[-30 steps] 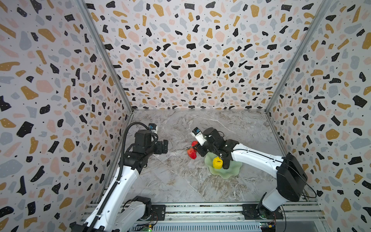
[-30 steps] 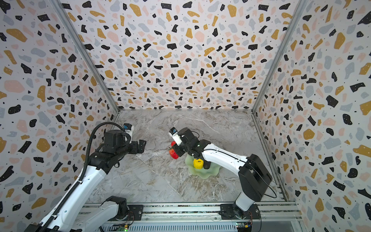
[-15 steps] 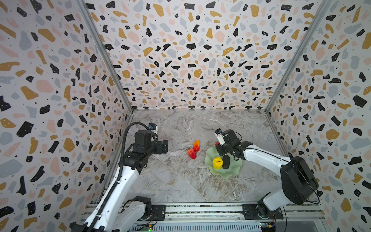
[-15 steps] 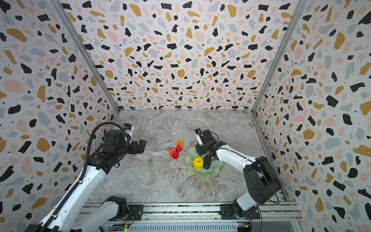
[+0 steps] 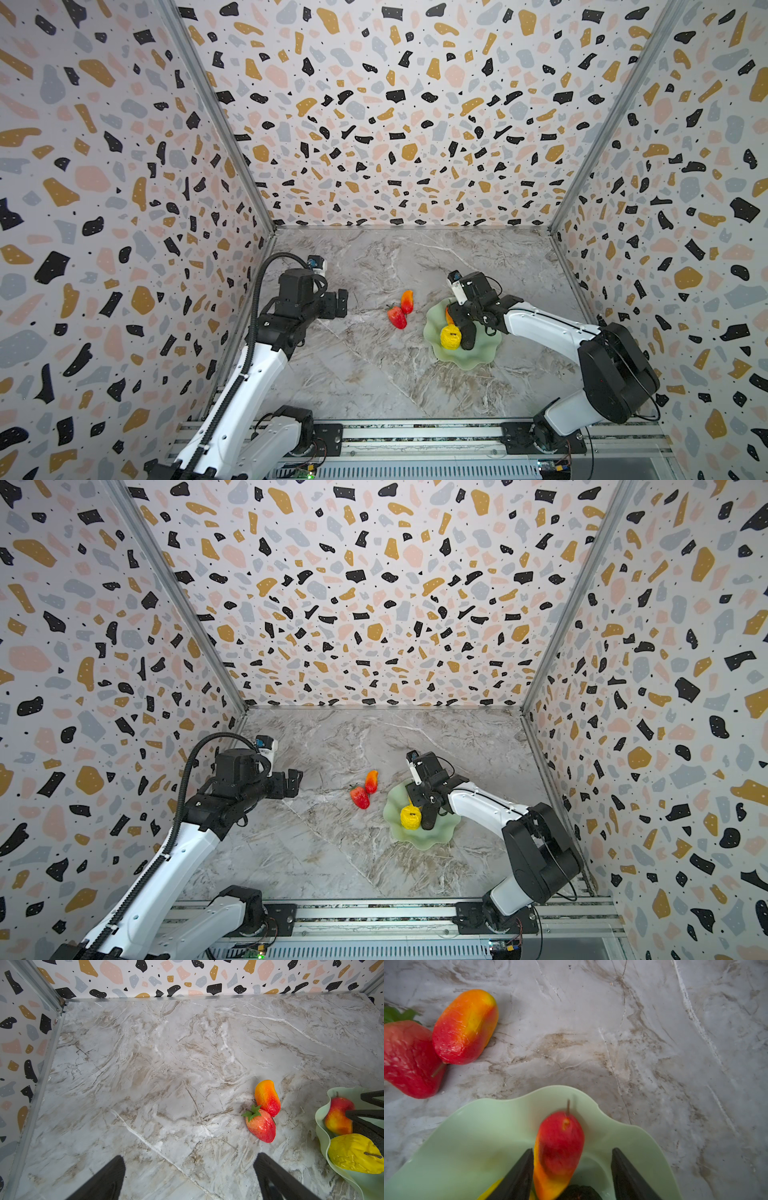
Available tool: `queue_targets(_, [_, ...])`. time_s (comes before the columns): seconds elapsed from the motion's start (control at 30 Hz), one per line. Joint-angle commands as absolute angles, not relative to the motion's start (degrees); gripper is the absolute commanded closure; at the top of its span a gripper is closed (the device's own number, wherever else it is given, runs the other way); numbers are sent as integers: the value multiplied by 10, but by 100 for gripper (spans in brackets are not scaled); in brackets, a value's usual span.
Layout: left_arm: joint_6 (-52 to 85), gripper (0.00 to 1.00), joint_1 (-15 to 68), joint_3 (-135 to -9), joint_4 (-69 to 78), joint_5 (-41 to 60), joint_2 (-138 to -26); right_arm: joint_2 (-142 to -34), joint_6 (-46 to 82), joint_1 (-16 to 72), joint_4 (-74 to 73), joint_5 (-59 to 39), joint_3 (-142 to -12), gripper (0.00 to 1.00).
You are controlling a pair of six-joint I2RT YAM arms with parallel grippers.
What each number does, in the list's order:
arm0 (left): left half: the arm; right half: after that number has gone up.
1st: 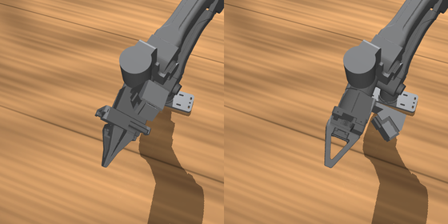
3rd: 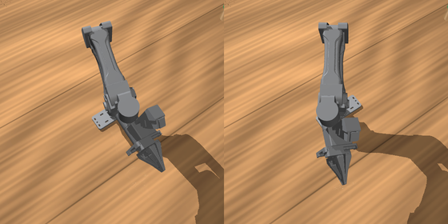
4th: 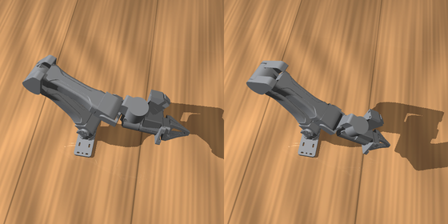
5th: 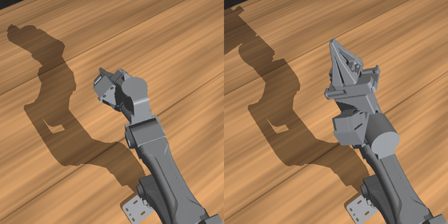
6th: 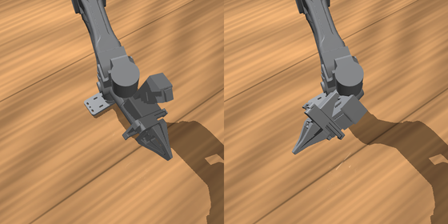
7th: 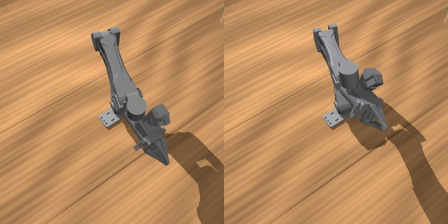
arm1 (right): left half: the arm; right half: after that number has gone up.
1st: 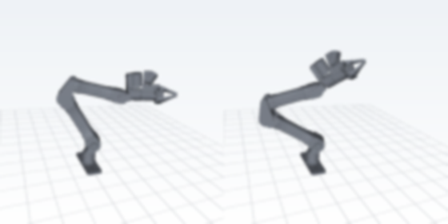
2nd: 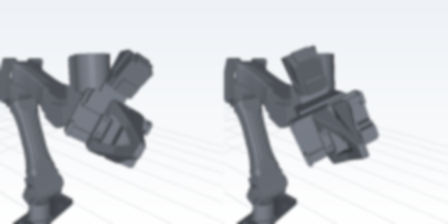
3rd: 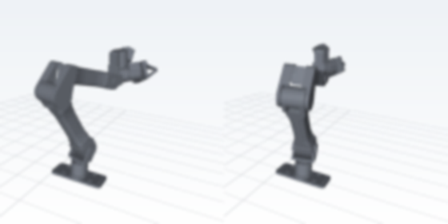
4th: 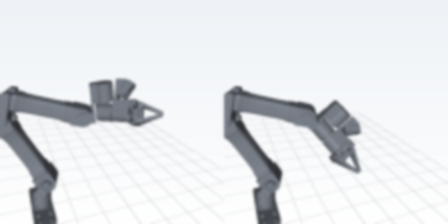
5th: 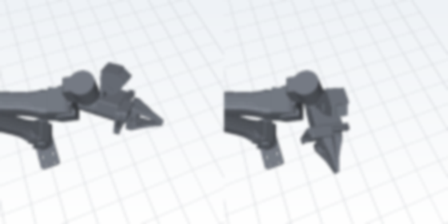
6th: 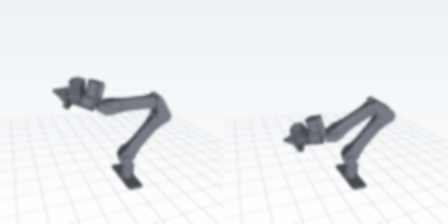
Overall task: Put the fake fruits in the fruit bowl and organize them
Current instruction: 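Lower the pear into the bowl with the right gripper and release, then reach the right gripper back and grasp the red strawberry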
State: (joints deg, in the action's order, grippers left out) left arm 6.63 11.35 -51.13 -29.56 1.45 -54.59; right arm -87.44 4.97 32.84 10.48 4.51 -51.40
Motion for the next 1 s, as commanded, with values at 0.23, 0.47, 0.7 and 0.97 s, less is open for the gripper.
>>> queue_targets(0.23, [64, 0, 117, -514, -299, 21, -541, -822, 22, 374, 131, 38, -581, 4])
queue_targets(0.47, [66, 1, 117, -513, -298, 23, -540, -902, 5, 447, 103, 0, -653, 2])
queue_targets(0.7, [65, 0, 117, -512, -295, 25, -538, -1024, -34, 480, 86, -36, -733, 1])
queue_targets(0.97, [68, 0, 117, -510, -292, 27, -537, -1105, -38, 496, 85, -60, -795, 9])
